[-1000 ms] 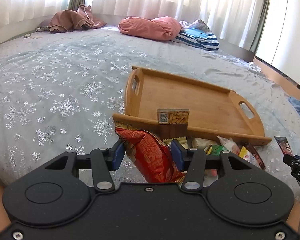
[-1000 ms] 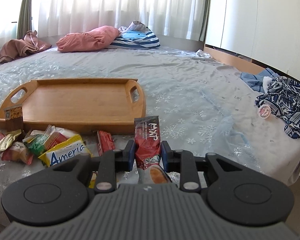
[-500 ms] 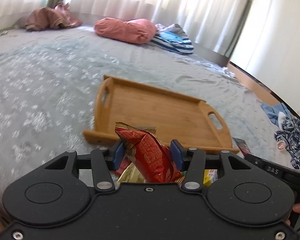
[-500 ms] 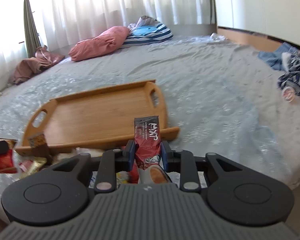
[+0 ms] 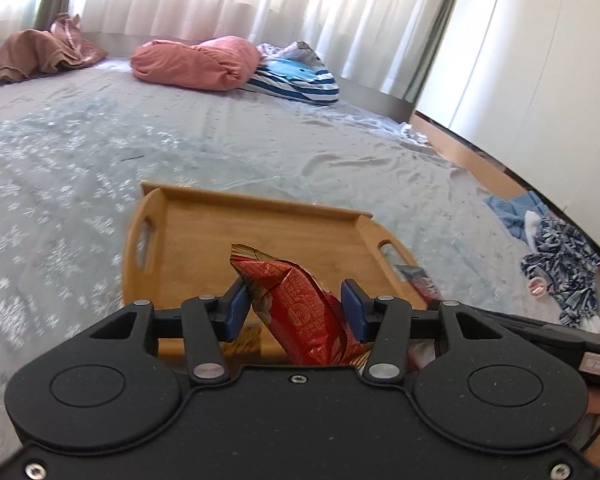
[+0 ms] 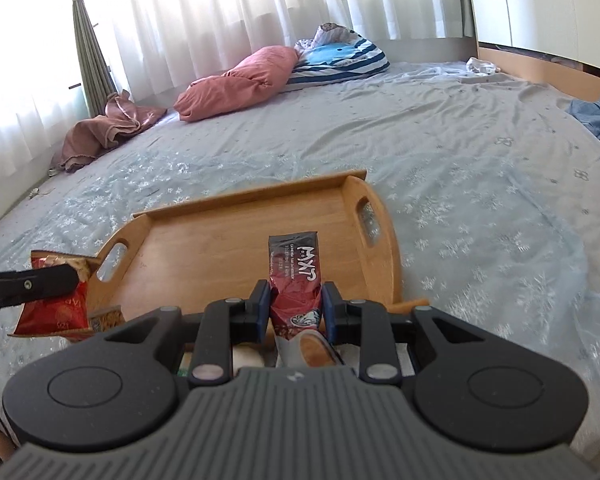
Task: Organize snacks
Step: 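Carry both packets over the tray and open both grippers to drop them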
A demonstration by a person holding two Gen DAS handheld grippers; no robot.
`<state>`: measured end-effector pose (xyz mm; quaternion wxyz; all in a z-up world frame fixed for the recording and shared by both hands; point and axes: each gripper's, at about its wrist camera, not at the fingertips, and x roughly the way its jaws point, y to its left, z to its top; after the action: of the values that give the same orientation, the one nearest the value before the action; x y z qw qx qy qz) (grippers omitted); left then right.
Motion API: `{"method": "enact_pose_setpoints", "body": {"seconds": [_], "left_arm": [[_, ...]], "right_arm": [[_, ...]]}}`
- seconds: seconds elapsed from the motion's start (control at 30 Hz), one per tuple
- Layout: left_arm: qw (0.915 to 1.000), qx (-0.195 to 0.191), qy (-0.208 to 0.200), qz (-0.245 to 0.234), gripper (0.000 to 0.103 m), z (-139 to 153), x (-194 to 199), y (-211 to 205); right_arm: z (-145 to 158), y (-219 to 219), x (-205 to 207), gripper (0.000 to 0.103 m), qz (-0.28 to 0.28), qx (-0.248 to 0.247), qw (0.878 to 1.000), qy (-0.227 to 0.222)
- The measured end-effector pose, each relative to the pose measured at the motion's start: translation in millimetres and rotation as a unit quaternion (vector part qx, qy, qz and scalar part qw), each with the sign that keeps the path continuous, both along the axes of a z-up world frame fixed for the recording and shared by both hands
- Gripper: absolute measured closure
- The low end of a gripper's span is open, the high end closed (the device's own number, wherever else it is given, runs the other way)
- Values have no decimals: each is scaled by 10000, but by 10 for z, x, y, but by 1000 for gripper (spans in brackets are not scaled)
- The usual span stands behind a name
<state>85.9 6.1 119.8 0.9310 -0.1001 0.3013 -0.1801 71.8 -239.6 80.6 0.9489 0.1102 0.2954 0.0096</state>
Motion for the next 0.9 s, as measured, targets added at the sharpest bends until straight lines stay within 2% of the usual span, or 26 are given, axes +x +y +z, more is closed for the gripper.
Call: {"method": "enact_pose_setpoints", "body": {"seconds": [0.27,0.43,0.57,0.9], "left_arm": [[9986,-339,197,-349,56,78,602,3],[9972,7,396,-641,56,-127,966,-183],[9958,250,578,-667,56,-343,1178,-333],[9936,271,818,-730,56,-659,1385,-516]], "right_arm": [[-19,-80,374,71,189,333,9993,48],[-98,-58,638,71,209,268,9994,106],[-193,-67,834,71,201,260,9992,213],[-456,-55,1189,71,145,315,9980,532]]}}
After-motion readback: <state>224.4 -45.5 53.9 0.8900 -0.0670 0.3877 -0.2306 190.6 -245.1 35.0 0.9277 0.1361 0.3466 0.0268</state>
